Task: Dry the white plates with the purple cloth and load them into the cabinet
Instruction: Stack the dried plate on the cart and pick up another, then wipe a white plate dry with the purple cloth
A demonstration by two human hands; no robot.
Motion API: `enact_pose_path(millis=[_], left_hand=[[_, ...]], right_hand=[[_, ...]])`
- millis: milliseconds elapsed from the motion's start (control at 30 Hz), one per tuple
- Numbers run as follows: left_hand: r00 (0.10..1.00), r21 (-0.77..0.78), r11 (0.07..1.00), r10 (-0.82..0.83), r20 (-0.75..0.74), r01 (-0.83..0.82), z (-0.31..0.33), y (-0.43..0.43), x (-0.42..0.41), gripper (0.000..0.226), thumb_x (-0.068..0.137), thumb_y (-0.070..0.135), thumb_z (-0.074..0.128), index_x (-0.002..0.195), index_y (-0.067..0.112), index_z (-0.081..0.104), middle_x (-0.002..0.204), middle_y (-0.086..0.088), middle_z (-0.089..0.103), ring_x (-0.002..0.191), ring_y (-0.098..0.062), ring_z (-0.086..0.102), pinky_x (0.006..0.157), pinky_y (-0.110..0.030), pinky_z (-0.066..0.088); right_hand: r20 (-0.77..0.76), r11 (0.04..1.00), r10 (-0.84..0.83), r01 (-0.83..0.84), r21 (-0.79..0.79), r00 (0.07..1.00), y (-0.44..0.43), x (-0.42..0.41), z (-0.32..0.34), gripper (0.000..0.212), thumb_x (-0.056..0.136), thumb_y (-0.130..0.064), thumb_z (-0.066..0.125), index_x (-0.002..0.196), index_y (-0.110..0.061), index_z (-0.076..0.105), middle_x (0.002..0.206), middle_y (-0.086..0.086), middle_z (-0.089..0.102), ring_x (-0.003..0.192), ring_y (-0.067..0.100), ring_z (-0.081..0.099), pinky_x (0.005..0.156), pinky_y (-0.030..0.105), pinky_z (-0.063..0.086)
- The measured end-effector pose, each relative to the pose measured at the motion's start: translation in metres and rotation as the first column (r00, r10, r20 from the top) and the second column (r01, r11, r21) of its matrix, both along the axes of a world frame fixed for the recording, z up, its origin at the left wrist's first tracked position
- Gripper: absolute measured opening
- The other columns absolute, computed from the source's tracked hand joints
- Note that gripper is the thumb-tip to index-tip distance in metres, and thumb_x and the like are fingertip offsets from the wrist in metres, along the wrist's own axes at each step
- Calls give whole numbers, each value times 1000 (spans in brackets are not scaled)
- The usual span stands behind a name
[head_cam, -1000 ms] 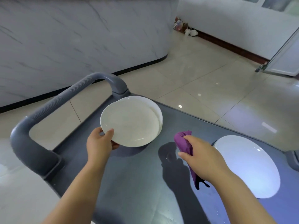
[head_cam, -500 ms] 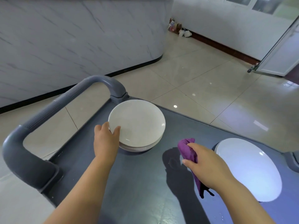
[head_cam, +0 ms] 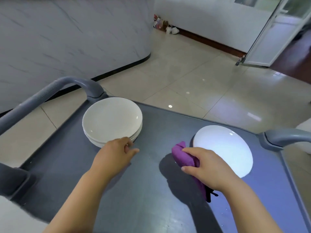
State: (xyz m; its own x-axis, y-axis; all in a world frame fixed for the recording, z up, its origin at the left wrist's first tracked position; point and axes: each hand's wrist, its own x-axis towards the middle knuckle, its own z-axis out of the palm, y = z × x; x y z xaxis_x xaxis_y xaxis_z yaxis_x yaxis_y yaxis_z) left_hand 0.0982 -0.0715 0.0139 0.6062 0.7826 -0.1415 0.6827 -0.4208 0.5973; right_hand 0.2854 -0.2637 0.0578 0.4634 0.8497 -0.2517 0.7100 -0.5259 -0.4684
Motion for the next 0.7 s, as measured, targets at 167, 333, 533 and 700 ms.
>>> enact_pose_path(millis=[167,333,533,700], left_hand=[[994,-104,989,-107,-9,105,-18,-53,31,14,86,38,67,94,27,63,79,8,64,72,-12,64,73,-36,55],[976,-145,966,-218,-11,214,-34,-105,70,15,87,40,66,93,26,62,79,7,64,72,-12,64,73,-33,55],[982,-153,971,-180,49,186,-49,-157,122,16,89,41,63,97,28,58,73,8,60,69,-12,60,63,-27,46],[991,-289,956,76,106,-42,-59,-171,163,35,89,49,60,106,19,52,89,3,61,89,-20,59,74,-32,43]], right_hand=[[-102,998,-37,42,43,994,-67,17,-8,30,82,-35,68,111,-38,61,109,-22,59,100,1,52,91,28,45],[-104,980,-182,189,68,978,-138,41,-15,35,82,-34,67,112,-48,58,108,-28,48,99,-4,52,87,24,45],[-67,894,-413,418,162,908,-195,67,-26,38,90,-30,61,128,-31,54,107,-16,47,94,6,54,84,32,45],[-48,825,-540,540,170,840,-214,84,-32,42,93,-32,57,134,-26,49,119,-11,45,102,15,53,85,35,42]])
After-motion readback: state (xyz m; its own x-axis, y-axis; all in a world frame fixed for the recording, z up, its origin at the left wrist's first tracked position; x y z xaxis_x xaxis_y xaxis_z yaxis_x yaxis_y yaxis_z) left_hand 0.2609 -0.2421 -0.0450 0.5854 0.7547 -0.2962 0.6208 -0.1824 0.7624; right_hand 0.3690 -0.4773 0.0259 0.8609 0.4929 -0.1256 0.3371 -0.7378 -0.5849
